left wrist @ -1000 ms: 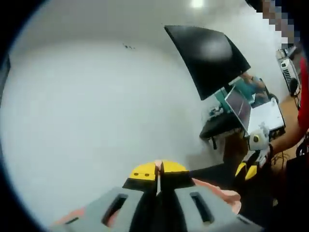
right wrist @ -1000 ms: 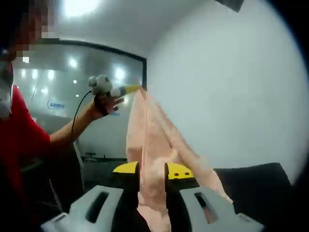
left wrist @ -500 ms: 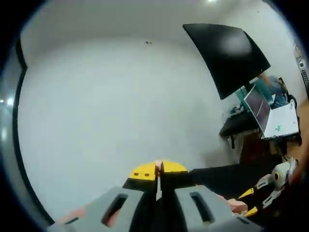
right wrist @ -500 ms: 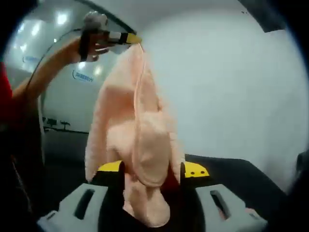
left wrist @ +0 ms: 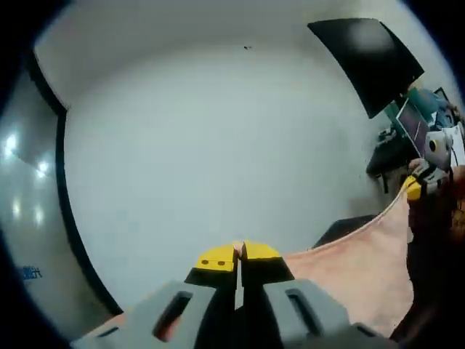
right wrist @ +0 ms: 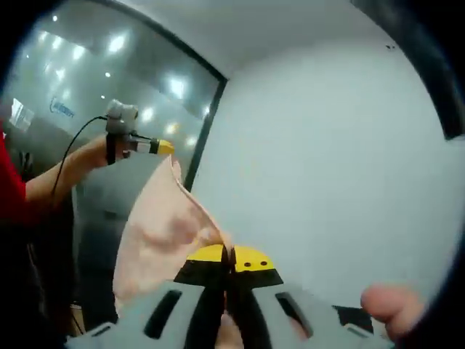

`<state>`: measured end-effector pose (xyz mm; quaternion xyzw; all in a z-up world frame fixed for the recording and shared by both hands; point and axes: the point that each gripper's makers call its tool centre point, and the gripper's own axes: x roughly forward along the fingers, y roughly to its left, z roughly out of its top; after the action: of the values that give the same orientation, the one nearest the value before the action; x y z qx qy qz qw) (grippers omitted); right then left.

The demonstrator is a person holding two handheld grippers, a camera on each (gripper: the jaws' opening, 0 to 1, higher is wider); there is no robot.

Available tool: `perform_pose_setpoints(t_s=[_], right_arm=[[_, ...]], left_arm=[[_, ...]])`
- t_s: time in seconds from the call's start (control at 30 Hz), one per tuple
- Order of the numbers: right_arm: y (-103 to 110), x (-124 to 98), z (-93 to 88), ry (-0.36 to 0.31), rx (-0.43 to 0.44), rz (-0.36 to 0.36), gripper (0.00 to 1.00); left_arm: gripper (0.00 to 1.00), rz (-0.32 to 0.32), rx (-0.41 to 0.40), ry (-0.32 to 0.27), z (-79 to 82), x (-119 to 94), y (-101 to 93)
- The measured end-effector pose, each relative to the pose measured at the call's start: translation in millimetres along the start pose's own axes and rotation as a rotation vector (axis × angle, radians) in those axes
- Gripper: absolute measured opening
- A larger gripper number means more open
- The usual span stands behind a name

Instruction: Fold the towel on the table until its edges align and the towel forms a compact rectangular stack.

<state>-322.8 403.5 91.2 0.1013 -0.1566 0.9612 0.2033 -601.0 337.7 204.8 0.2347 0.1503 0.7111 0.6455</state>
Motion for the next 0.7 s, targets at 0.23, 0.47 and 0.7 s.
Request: perform_pose_setpoints(t_s=[0.23, 0.47, 0.7], right_arm=[[-9.9, 11.9, 88.1, -0.061, 0.014, 0.009, 0.00], [-33.9, -7.9, 114.9, -0.059, -0.006, -0.046, 0.00], [-114.2, -51.5, 59.0, 0.208, 0.020, -0.231, 0.00]], left_arm=[[0.00, 0.035, 0.148, 0.018, 37.6, -31.0, 28.8], [0.00, 0.015, 0.224, -0.018, 82.6, -50.4, 7.6], [0.00, -0.235, 0.186, 0.030, 45.3, 5.3, -91.1]])
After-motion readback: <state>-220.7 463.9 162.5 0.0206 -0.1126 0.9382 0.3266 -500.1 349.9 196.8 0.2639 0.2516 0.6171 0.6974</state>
